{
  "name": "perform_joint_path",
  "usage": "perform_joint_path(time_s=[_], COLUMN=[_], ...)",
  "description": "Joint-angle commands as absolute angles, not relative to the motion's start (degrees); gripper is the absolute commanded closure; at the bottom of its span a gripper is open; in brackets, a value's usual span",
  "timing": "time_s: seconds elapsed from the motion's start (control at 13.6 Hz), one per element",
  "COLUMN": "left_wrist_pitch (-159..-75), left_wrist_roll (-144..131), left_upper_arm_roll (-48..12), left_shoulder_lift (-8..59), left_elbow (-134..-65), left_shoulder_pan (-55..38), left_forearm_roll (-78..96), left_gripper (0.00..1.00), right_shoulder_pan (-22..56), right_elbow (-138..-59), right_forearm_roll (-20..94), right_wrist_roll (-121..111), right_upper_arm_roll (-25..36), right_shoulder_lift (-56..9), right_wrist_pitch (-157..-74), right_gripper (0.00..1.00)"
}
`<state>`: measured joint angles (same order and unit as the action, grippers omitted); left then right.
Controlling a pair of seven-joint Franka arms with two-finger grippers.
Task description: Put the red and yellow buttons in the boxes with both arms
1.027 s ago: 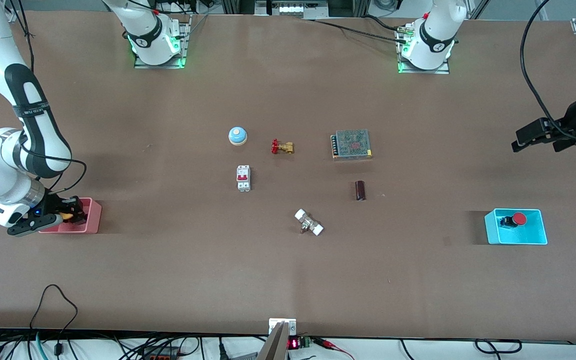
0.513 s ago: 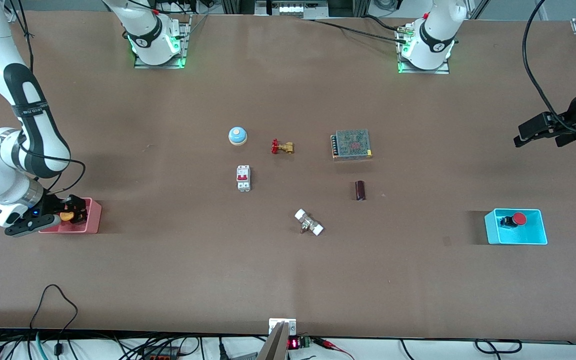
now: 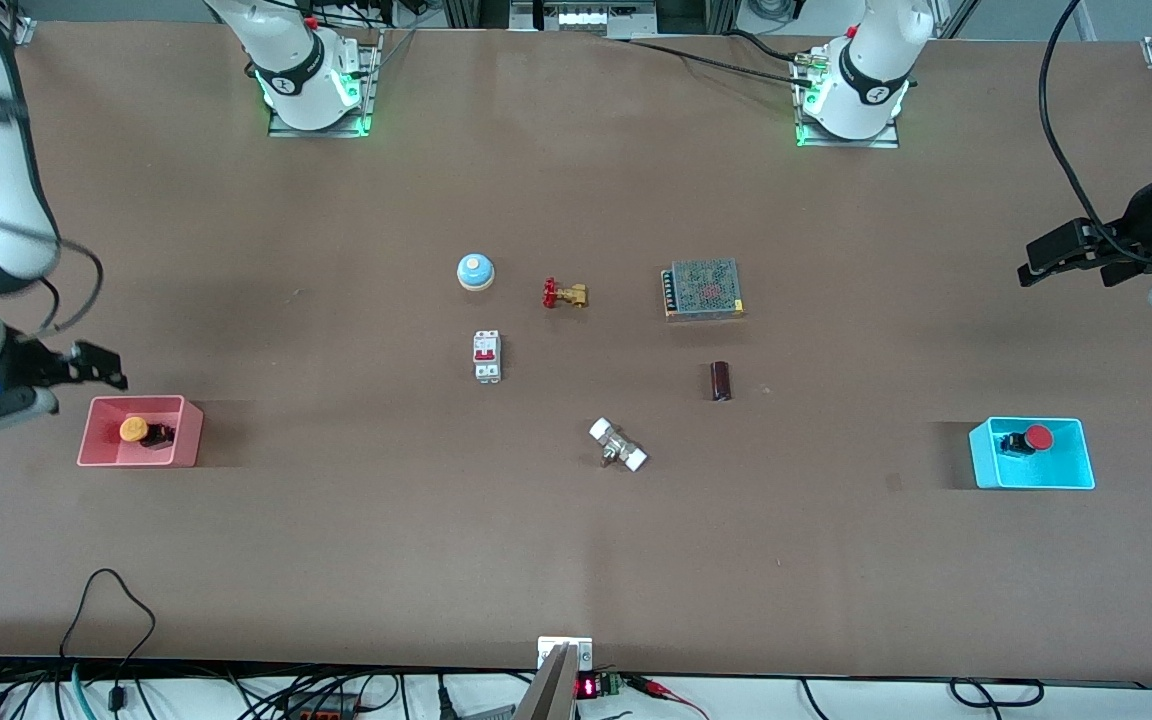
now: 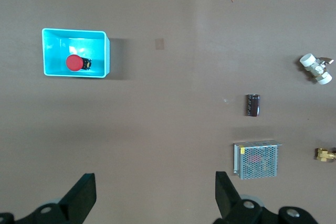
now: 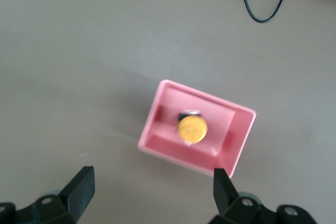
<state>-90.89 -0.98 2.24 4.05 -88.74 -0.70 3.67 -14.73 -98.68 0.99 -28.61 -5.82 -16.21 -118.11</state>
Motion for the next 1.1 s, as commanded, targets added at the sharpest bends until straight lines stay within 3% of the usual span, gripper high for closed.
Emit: perform_joint_path(time_s=[0.0,0.29,0.44,1.03], left_wrist_pitch=[-91.49,-91.5,-91.14,-90.0], left_wrist_roll=[-1.76,-1.67,-1.67,-1.58], left_upper_arm_roll=[2.2,2.02,0.8,0.53], left_shoulder_lift=[3.25,2.9,2.55,2.46], left_elbow=[-89.03,-89.12,-89.12,-89.12], left_shoulder_pan=[-0.97,-0.97,-0.97,-0.35], left_forearm_roll=[1.41,1.49,1.49,1.49], left_gripper=[0.0,0.0,0.0,0.0], right_shoulder_pan=[-10.47,-6.42,-3.44,-3.34], right_elbow=[-99.33,-97.47,-97.38,-97.29], right_forearm_roll=[0.36,-0.53,-0.7,-0.88], right_wrist_roll=[-18.05,-7.96,-5.27,-4.92], right_upper_arm_roll=[-5.71,-5.54,-5.1,-4.75], right_shoulder_lift=[-6.88,-1.68,-1.5,-1.41], right_wrist_pitch=[-111.03,-102.93,-102.57,-100.37], right_gripper=[0.0,0.0,0.0,0.0])
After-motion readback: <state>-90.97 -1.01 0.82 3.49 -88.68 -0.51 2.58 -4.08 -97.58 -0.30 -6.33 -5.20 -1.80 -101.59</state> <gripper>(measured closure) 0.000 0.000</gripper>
